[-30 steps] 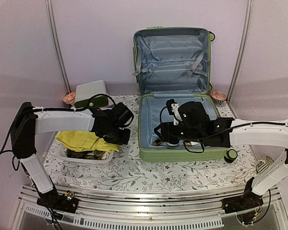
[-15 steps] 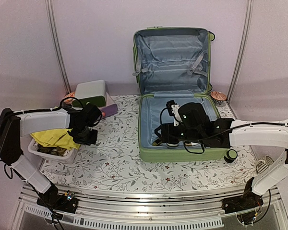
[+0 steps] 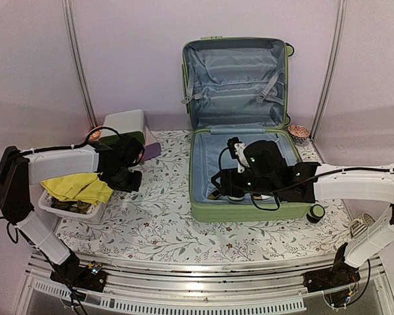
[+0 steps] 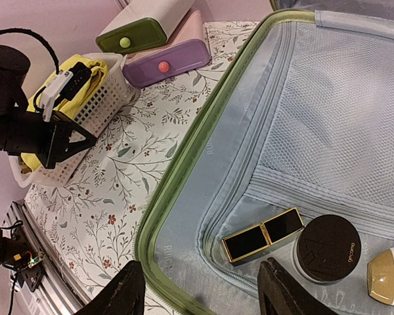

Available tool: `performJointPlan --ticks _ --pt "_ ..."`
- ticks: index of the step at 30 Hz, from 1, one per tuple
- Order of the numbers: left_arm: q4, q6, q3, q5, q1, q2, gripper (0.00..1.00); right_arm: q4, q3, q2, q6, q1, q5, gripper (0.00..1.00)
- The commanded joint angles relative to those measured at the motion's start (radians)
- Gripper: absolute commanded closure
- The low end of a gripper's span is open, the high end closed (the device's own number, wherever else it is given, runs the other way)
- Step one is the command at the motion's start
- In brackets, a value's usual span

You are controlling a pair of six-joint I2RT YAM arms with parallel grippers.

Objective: Open, take out, and arrange the luggage
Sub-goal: Move the bin to the corner of the board.

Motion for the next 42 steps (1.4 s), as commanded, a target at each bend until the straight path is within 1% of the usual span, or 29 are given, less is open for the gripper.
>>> performJointPlan --ticks 1,5,11,14,15,17,18,22,23,24,25,30,36,38,39,40,42 --pt "0.015 -0.008 -0.003 -0.07 0.053 0.033 1.0 0.007 0.008 -0.018 -0.002 -0.003 0.008 0.39" --pt "0.038 0.001 -0.01 -0.066 0.09 0.011 1.0 0.005 0.012 -0.016 -0.008 -0.003 0.012 0.39" --pt "0.087 0.076 0.043 0.107 0.072 -0.088 1.0 0.004 0.043 0.008 -0.027 -0.003 0.015 0.39" --pt "0.111 0.094 0.079 0.132 0.076 -0.164 1.0 -0.006 0.068 0.018 -0.044 -0.004 0.027 0.39" --pt "0.118 0.101 0.094 0.131 0.081 -0.188 0.99 -0.007 0.073 0.018 -0.05 -0.005 0.031 0.39" --pt "0.139 0.116 0.115 0.132 0.106 -0.228 0.94 -0.007 0.081 0.017 -0.061 -0.008 0.038 0.39" --pt "0.148 0.121 0.124 0.134 0.125 -0.244 0.83 -0.005 0.083 0.016 -0.064 -0.011 0.038 0.39" --pt "0.18 0.119 0.142 0.162 0.228 -0.282 0.24 -0.005 0.08 0.008 -0.074 -0.015 0.046 0.39" --pt "0.19 0.115 0.141 0.173 0.256 -0.287 0.13 -0.005 0.076 0.005 -0.074 -0.015 0.048 0.39" --pt "0.198 0.113 0.142 0.197 0.293 -0.288 0.05 -0.002 0.072 0.004 -0.072 -0.018 0.05 0.39" --pt "0.203 0.11 0.145 0.231 0.33 -0.287 0.02 0.0 0.068 0.001 -0.071 -0.018 0.05 0.39" --pt "0.256 0.081 0.148 0.473 0.554 -0.256 0.02 0.014 0.054 -0.008 -0.074 -0.024 0.051 0.39" --pt "0.422 0.024 0.079 0.685 0.705 -0.203 0.02 0.029 0.051 -0.002 -0.084 -0.035 0.041 0.33" --pt "0.472 0.008 0.066 0.743 0.749 -0.166 0.02 0.037 0.053 0.0 -0.09 -0.039 0.038 0.28" --pt "0.498 0.004 0.063 0.765 0.769 -0.15 0.02 0.04 0.053 0.002 -0.092 -0.04 0.037 0.24" --pt "0.519 0.003 0.064 0.778 0.776 -0.13 0.02 0.043 0.052 0.004 -0.094 -0.043 0.035 0.18" --pt "0.543 0.004 0.079 0.784 0.779 -0.087 0.02 0.053 0.054 0.006 -0.102 -0.049 0.021 0.01"
